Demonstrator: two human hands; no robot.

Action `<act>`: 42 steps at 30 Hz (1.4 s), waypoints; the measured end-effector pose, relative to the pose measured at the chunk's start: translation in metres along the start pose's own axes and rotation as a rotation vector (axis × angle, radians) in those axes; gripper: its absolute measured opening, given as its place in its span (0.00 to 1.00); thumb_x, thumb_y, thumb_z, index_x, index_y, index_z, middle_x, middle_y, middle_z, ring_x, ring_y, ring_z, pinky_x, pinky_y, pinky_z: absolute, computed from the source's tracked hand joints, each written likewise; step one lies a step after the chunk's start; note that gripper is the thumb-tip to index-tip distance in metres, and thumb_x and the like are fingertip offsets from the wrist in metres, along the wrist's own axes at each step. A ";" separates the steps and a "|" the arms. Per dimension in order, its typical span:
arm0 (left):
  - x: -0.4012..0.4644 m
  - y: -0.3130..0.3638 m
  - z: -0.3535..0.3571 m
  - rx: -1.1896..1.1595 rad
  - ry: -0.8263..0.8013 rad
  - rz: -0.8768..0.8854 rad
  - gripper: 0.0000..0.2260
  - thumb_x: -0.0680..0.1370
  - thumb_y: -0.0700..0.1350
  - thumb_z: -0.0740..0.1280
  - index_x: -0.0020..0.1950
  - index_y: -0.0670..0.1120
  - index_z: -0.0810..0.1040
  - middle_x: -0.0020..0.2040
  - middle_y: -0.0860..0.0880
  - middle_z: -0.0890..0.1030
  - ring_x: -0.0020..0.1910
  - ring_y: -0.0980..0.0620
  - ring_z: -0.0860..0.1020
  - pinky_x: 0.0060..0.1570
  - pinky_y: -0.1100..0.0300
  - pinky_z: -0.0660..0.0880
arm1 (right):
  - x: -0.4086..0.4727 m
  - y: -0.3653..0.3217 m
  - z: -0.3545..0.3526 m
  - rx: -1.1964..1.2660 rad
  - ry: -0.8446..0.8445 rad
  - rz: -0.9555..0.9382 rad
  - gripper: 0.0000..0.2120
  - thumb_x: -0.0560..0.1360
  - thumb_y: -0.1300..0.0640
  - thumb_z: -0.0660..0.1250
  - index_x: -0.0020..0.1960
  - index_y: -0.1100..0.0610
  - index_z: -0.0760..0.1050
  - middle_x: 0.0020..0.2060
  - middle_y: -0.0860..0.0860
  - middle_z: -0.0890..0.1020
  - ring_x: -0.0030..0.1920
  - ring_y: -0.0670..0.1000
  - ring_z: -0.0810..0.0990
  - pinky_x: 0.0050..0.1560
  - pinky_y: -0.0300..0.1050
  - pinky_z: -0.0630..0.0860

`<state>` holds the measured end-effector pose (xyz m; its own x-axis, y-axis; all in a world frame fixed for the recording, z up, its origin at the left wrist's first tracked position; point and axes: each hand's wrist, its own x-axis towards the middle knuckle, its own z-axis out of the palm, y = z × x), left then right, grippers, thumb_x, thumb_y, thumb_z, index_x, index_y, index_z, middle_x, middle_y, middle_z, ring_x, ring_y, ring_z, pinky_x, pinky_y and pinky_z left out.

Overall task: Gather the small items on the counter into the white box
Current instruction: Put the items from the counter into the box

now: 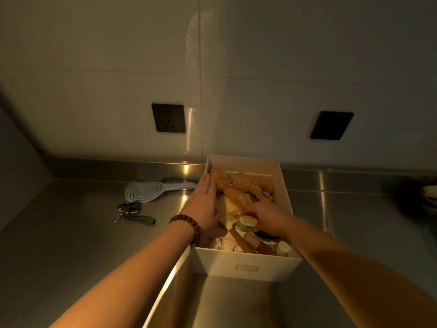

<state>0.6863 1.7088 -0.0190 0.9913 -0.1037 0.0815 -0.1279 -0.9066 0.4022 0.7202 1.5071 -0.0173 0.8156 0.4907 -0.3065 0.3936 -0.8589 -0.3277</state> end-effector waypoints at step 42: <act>-0.057 -0.253 -0.024 -0.253 0.107 -0.294 0.15 0.73 0.41 0.67 0.57 0.48 0.71 0.53 0.49 0.77 0.52 0.51 0.76 0.48 0.64 0.69 | 0.202 -0.201 0.045 -0.043 0.078 -0.051 0.18 0.73 0.60 0.67 0.62 0.59 0.70 0.58 0.59 0.77 0.57 0.59 0.77 0.55 0.51 0.75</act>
<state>0.6612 1.9534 -0.1034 0.9797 0.1998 0.0186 0.1431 -0.7605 0.6334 0.7867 1.7856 -0.0531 0.8240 0.5225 -0.2191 0.4518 -0.8393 -0.3024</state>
